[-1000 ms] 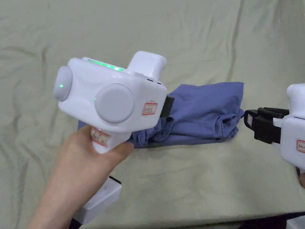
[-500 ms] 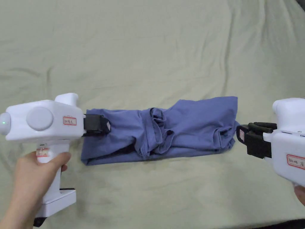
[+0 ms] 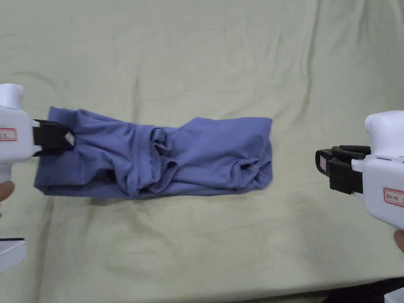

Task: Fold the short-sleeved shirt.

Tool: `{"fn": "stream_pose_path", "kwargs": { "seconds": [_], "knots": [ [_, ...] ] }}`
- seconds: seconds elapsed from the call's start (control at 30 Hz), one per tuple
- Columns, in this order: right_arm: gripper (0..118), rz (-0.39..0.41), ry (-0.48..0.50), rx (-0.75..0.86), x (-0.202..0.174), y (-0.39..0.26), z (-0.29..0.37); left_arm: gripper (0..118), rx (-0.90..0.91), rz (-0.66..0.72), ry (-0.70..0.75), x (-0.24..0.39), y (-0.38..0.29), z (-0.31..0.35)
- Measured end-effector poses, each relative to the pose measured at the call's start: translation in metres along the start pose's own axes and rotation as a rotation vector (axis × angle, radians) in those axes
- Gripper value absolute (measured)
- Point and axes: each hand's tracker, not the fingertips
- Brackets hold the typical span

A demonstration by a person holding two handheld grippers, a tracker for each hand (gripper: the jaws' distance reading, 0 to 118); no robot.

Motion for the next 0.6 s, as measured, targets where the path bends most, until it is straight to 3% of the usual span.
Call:
{"fn": "stream_pose_path", "kwargs": {
  "seconds": [0.1,0.17,0.3,0.5,0.6],
  "knots": [
    [2,0.000,0.015,0.008,-0.002,0.004,-0.005,14,-0.034,-0.037,0.171,-0.011,0.006,0.021],
    [2,-0.004,0.025,0.019,-0.004,0.006,-0.006,14,-0.037,-0.029,0.196,-0.007,0.007,0.030],
    [2,-0.006,0.050,0.030,-0.004,0.009,-0.006,14,-0.021,0.043,0.000,0.034,0.011,0.030],
    [2,-0.024,0.039,0.053,0.006,0.008,0.009,14,-0.127,-0.153,-0.184,0.160,0.011,-0.034],
    [2,-0.044,0.010,0.049,0.017,0.004,0.015,14,-0.220,-0.179,-0.305,0.207,0.006,-0.070]
  ]
}}
